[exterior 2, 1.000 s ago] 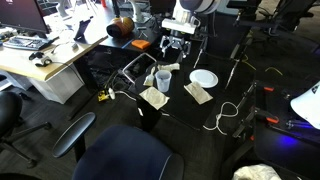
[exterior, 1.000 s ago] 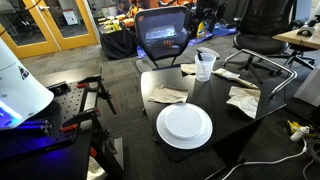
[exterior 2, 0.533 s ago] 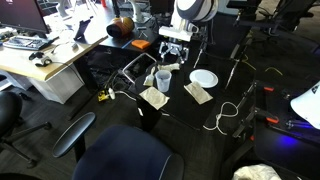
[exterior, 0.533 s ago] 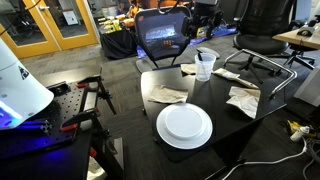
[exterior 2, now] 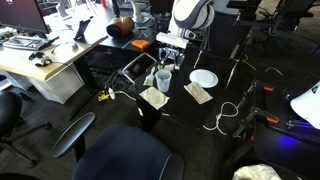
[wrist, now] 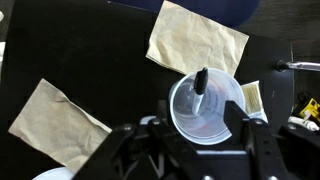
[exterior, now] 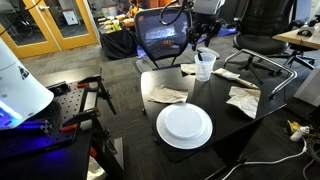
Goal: Move the marker from the clear cup and place it on the table
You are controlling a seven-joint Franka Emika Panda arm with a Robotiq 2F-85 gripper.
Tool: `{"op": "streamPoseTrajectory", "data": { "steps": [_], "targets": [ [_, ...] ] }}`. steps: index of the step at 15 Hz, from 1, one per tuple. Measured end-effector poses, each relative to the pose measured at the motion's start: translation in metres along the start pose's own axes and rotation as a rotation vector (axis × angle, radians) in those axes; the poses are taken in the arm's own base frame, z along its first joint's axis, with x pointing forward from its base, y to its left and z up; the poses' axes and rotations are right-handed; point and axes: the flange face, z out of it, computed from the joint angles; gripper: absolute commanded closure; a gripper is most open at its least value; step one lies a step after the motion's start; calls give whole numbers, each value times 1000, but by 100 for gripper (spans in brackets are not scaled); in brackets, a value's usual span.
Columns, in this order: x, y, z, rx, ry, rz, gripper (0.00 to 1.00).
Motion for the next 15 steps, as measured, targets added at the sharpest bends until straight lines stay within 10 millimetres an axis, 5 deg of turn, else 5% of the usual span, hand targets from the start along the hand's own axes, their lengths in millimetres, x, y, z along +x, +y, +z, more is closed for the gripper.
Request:
{"op": "streamPoseTrajectory", "data": {
  "steps": [6, 15],
  "targets": [
    [0, -9, 16, 5, 7, -9, 68],
    [11, -24, 33, 12, 24, -13, 62]
  ]
}}
